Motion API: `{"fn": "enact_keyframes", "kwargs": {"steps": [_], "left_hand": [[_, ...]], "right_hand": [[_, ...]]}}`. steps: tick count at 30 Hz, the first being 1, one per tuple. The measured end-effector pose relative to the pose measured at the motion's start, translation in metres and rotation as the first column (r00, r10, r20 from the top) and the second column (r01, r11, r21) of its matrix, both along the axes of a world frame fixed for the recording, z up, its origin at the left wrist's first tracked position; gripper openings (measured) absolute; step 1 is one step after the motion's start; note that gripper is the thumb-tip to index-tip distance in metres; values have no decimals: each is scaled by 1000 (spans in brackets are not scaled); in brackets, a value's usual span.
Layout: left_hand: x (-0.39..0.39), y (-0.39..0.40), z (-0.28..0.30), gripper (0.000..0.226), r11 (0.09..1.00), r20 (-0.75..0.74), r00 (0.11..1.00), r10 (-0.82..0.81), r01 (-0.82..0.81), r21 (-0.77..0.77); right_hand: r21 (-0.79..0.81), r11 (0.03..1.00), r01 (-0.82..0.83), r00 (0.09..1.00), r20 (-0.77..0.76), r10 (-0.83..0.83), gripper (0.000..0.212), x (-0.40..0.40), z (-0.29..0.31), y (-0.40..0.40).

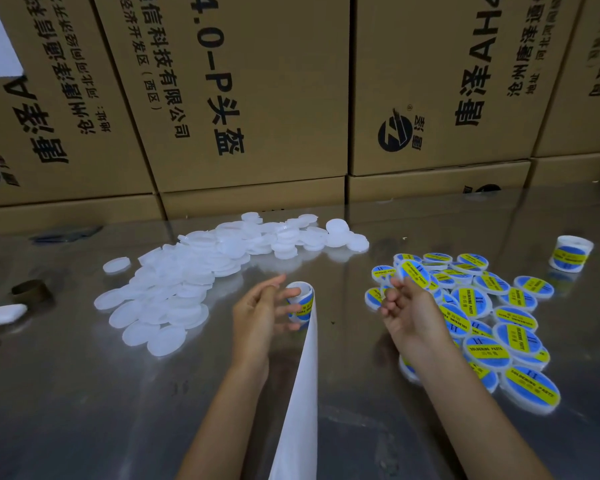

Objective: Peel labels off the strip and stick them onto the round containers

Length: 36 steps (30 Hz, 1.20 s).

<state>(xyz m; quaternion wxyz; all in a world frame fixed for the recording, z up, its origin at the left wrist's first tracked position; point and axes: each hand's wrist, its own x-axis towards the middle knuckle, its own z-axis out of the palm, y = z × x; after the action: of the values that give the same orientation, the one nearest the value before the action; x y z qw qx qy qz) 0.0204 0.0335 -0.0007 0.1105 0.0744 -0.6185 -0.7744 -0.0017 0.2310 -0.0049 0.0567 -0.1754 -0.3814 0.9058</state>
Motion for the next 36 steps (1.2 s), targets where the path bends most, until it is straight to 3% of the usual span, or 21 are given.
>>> {"fn": "enact_keyframes", "kwargs": {"steps": [5,11,17,23,29,32,36], "left_hand": [[0,-1,-2,24,1000,17,1000,-3,3,-22],[-2,-2,-6,23,999,49,999,18,-16,-30],[-6,-7,-11,27,994,25,993,111,-111,-1],[-15,-8,-25,25,990,58,989,138,-138,-6],[-29,-7,-32,26,990,44,998,34,-27,-142],[-54,-13,-28,25,973,66,991,114,-98,-210],[-104,-26,-21,22,866,34,980,194,-155,-476]], "right_hand": [[-86,996,8,1000,-16,-9,12,0,0,1],[-3,999,-52,999,8,52,12,2,0,-5],[313,929,-199,979,23,202,13,6,-6,-26],[641,753,-151,977,-19,213,12,8,-19,-44],[782,620,-70,980,-62,190,10,4,-27,-47],[808,589,-25,985,-80,153,9,-1,-32,-47],[822,569,25,989,-101,104,13,-9,-37,-47]]}}
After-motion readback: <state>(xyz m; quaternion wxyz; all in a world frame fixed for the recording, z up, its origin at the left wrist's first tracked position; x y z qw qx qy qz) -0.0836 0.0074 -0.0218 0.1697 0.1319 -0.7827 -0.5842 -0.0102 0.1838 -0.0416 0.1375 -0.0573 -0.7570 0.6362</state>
